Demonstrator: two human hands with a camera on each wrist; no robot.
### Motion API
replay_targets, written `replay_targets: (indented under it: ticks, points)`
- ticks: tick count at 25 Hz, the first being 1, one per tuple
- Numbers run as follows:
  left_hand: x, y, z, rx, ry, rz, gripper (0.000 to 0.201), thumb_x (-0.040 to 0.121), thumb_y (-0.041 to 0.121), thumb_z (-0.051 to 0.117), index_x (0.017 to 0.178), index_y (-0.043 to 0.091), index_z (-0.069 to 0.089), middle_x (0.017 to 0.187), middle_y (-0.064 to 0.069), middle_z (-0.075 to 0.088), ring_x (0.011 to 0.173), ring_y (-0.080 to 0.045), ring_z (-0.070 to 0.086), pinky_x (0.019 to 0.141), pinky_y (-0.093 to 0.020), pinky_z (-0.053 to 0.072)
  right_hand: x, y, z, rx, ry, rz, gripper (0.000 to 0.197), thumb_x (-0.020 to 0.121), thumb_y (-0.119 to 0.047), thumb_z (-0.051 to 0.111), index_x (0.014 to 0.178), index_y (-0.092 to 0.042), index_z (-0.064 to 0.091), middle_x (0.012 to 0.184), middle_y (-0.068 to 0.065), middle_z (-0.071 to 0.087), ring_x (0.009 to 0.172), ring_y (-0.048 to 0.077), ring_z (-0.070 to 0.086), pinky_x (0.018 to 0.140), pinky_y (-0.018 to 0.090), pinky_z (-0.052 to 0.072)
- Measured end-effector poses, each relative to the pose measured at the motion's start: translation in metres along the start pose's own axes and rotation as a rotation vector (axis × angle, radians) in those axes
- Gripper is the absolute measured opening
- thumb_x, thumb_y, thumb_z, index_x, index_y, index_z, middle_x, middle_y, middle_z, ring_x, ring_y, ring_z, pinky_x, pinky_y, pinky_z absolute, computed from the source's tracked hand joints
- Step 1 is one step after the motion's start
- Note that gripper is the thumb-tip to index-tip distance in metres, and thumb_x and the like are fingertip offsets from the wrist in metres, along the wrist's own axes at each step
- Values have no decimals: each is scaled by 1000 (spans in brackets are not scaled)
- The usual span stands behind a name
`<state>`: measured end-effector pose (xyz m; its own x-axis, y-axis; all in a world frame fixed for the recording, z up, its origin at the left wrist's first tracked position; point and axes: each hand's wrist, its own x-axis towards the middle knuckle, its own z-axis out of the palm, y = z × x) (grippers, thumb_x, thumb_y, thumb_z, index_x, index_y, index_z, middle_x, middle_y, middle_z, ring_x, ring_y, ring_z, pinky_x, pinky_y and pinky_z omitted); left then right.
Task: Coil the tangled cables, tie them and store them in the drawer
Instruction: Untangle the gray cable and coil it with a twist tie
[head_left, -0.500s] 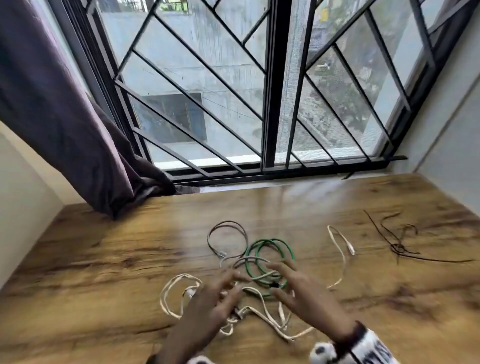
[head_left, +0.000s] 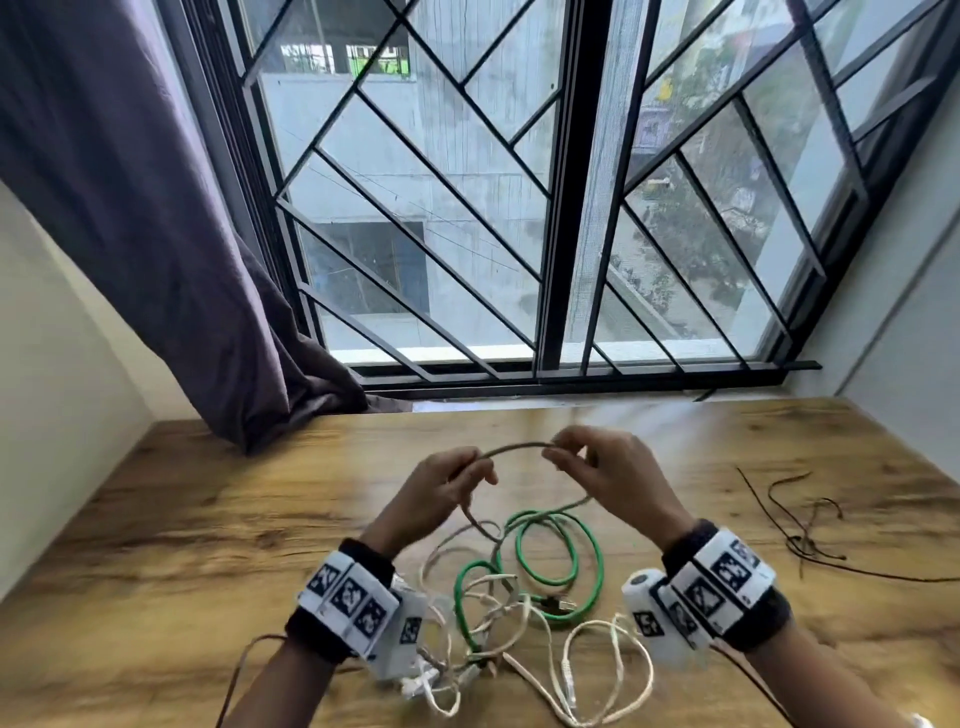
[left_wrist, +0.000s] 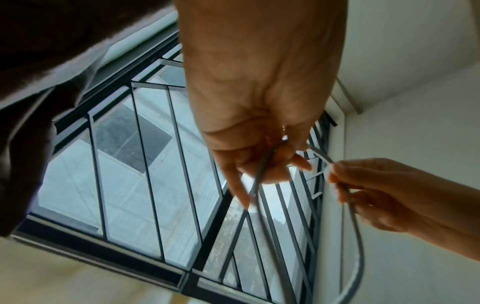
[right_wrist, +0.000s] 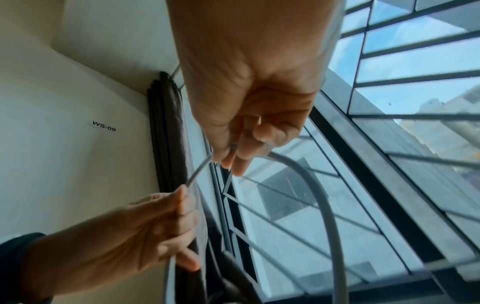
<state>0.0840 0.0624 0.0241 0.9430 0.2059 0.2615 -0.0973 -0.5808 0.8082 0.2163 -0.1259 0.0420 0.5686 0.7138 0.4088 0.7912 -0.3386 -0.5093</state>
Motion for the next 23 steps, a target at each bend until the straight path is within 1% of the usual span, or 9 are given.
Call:
replay_targets:
  ticks: [2,5,8,10,12,15,17,20,23]
  points:
    - [16,14,-21,-94,64,46,23,96,18,47,76,21,58,56,12,48,51,0,47,60,-23,52,20,6,-9,-5,-7,24,7,80,-24,69,84,-24,63,70,-17,60,52,-4,49,56,19,38]
    - [40,47,-48,-174,152,132,24,97,1,42,80,11,56,53,18,54,47,2,46,47,-13,44,38,18,5,126,-111,177,10,80,-13,65,79,-23,61,68,-9,59,49,0,49,49,22,41]
    - [55,65,-58,-223,118,221,27,95,12,45,74,19,60,48,18,47,40,2,37,39,-12,31,47,19,34,237,-238,323,8,84,-9,57,81,-14,62,62,2,57,40,8,50,35,21,40]
    - [58,71,-62,-329,176,195,26,94,21,46,74,25,63,48,15,38,40,1,28,39,-14,23,54,12,51,302,-371,372,10,90,-11,54,83,-11,60,61,4,56,36,5,48,36,20,41]
    - [56,76,-68,-435,301,168,23,97,24,48,80,18,63,51,10,32,42,-4,24,39,-20,17,66,-2,55,477,-447,384,19,96,-15,49,79,-9,56,65,8,57,36,4,52,39,19,46]
    - [50,75,-70,-595,402,101,19,88,31,56,86,14,61,48,8,30,38,-5,20,36,-20,14,103,-26,32,810,-235,342,23,99,-18,44,81,-8,55,74,15,61,44,9,61,49,23,55]
    - [49,63,-63,-517,426,15,7,88,21,62,89,15,61,53,11,43,39,-2,29,35,-14,21,127,-43,5,961,-96,263,23,98,-18,44,84,-7,58,77,14,64,49,12,63,53,25,57]
    - [55,32,-53,-346,461,-243,22,92,16,59,113,12,55,93,0,61,52,-7,45,40,-14,31,148,-65,-23,1036,-82,101,24,98,-19,45,85,-5,60,72,7,69,53,15,65,55,27,57]
    - [56,12,-50,-360,177,-418,36,94,27,54,124,6,50,107,-7,65,43,-7,43,34,-17,26,150,-83,-34,1060,-62,36,26,99,-19,42,84,-5,58,67,3,71,51,14,65,52,25,56]
